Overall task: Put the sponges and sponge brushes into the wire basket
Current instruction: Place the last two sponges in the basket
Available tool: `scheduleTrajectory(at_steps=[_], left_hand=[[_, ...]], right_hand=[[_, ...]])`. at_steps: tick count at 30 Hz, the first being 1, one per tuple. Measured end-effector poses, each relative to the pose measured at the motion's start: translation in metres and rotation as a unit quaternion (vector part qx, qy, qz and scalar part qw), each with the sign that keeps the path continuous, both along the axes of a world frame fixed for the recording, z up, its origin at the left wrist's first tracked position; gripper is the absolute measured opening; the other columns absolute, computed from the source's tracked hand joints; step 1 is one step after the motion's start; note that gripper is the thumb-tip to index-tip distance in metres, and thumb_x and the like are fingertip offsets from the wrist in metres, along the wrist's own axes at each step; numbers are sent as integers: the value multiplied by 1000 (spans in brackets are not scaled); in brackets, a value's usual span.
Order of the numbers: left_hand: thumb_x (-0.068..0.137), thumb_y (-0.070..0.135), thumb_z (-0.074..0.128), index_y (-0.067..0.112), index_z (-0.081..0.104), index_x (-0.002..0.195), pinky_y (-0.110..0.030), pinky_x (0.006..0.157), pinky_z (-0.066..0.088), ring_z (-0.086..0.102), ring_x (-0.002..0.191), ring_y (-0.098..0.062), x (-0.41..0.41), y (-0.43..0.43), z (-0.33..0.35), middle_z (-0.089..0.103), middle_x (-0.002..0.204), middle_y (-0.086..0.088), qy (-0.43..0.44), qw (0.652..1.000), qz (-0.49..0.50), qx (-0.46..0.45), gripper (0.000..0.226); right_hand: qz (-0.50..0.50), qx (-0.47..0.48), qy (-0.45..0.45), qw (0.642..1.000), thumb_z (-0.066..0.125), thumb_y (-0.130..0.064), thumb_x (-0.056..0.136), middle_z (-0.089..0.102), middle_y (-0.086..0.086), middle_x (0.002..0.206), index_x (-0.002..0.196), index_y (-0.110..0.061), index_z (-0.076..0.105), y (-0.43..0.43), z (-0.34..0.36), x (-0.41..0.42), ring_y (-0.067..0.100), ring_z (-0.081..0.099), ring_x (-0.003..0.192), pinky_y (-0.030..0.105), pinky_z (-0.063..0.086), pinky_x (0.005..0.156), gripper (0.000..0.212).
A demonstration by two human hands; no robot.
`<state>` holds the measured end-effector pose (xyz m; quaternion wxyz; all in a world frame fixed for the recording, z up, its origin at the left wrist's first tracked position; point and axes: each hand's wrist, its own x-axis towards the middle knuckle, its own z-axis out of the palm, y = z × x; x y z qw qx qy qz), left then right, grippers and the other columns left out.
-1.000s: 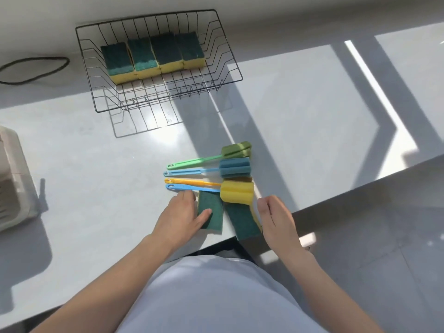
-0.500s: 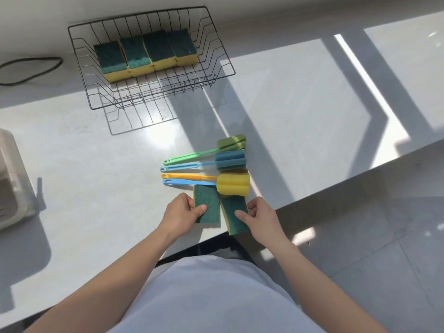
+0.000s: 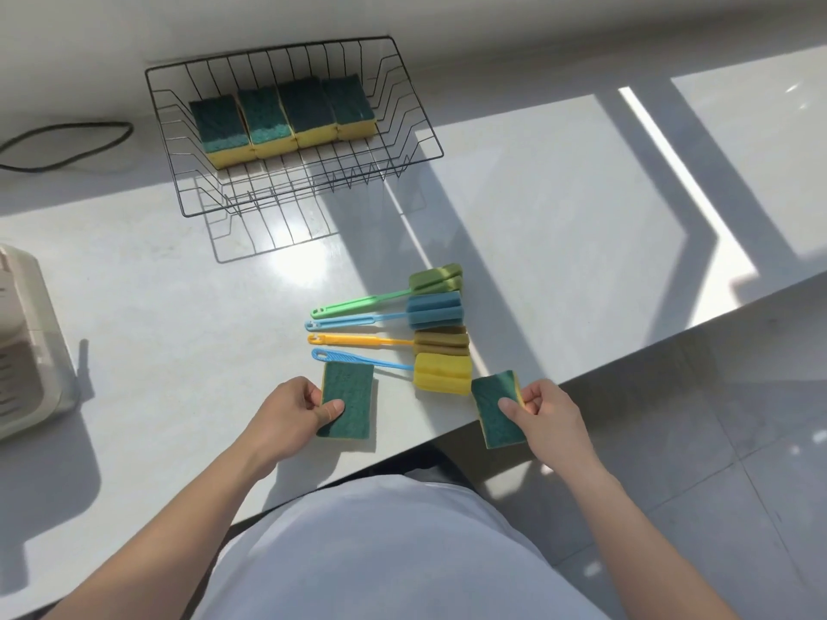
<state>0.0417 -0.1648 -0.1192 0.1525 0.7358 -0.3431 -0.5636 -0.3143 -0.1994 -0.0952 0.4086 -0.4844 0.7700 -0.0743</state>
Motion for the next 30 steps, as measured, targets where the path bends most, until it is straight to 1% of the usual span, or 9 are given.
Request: scheduleTrajectory(at_steps=[6,10,12,16,21,24,27,28,30], left_hand=[[87,30,77,9,54,80,-34,60,39,49,57,-19,2,-10,11,57,62,-3,32,999,21,-23,32],[88,29,76,9,54,80,-35,59,39,48,55,-18,4,-25,24,56,61,-2,52,997,40,-46,31],[88,27,75,8,53,80,-35,58,40,47,54,-18,7,-36,32,54,60,-1,60,995,57,-64,31],[89,25,75,10,52,78,-34,58,40,47,53,-16,18,-65,50,53,58,2,65,988,94,-103,30],[89,26,75,11,50,78,-33,57,43,48,52,-14,36,-111,72,52,57,3,48,978,137,-153,31],[89,29,74,10,52,81,-34,59,43,49,55,-16,50,-140,83,54,59,0,38,972,157,-170,30],[89,33,73,12,51,81,-36,62,43,48,61,-20,66,-167,89,55,64,-2,25,966,182,-180,31],[89,34,73,13,51,80,-36,63,42,47,62,-21,71,-177,91,55,65,-3,21,964,192,-183,31],[89,35,72,14,51,79,-36,63,42,47,61,-20,82,-195,92,54,63,-1,12,958,214,-190,31]], right_hand=[[9,-57,11,998,73,-43,85,60,1,77,85,-22,57,-13,19,-6,13,53,67,27,43,58,27],[24,-118,-28,992,73,-45,84,56,-2,72,85,-24,57,-35,36,6,5,50,62,24,42,59,26],[24,-127,-58,990,73,-45,84,55,-3,71,87,-24,57,-51,44,18,2,49,59,24,43,59,26],[30,-139,-119,983,74,-41,85,53,-5,70,88,-23,57,-92,56,55,2,50,58,23,44,59,25],[52,-173,-174,968,74,-36,86,43,-16,62,86,-16,54,-157,64,116,2,40,54,21,38,56,29],[93,-195,-195,957,74,-35,86,48,-8,67,84,-14,55,-197,72,155,6,42,57,23,41,58,29],[120,-193,-218,949,74,-36,87,53,-1,73,88,-14,56,-231,78,191,11,50,64,29,48,64,28],[125,-190,-228,947,74,-35,87,53,0,73,89,-13,56,-242,78,202,10,50,64,29,49,64,28],[134,-193,-240,942,74,-33,86,50,-3,70,86,-13,55,-262,77,224,5,45,58,20,44,58,28]])
